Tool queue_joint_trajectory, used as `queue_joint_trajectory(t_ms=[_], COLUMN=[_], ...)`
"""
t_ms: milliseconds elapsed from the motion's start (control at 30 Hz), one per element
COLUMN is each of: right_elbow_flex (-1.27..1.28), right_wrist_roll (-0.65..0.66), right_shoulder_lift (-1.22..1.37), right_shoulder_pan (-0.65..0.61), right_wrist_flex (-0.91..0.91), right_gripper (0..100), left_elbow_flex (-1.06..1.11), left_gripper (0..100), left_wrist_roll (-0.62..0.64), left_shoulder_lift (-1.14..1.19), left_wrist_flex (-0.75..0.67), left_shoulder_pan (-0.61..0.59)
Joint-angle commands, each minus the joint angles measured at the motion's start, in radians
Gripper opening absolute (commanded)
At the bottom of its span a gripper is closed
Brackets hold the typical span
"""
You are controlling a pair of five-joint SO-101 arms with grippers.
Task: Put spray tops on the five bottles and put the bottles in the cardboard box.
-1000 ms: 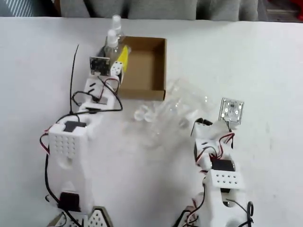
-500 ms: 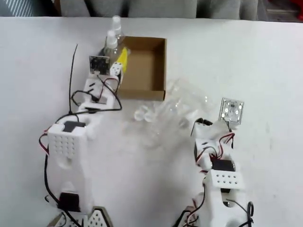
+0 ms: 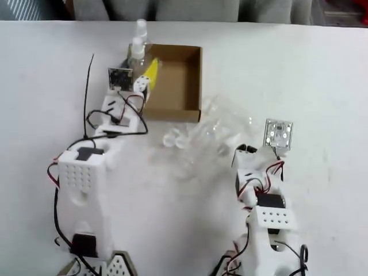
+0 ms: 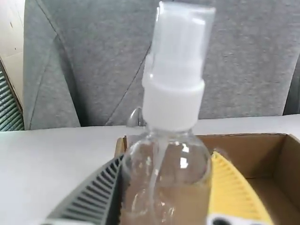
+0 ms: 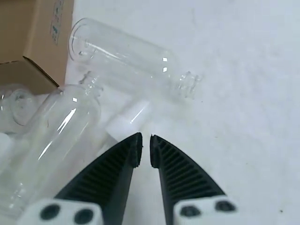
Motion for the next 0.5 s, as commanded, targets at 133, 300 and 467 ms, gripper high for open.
queue_joint_trajectory(t_ms=[133,300,467], right_elbow_flex=[-0.008,-0.008,-0.008], right_wrist_roll=[0.017,0.017,0.018], right_shoulder_lift=[0.002,0.001,0.001], right_shoulder_pan=[-0.010,-0.010,-0.010], right_wrist_flex=[-0.022,-0.022,-0.022], right_gripper=[1.8,1.8,1.8], left_elbow_flex=[-0.048,-0.044,0.017], left_gripper=[26,42,52], left_wrist_roll=[0.000,0.002,0.002], left_shoulder_lift=[-0.019,-0.039,-0.134], left_wrist_flex=[0.002,0.077,0.160], left_shoulder_pan=[-0.030,-0.031,-0.031])
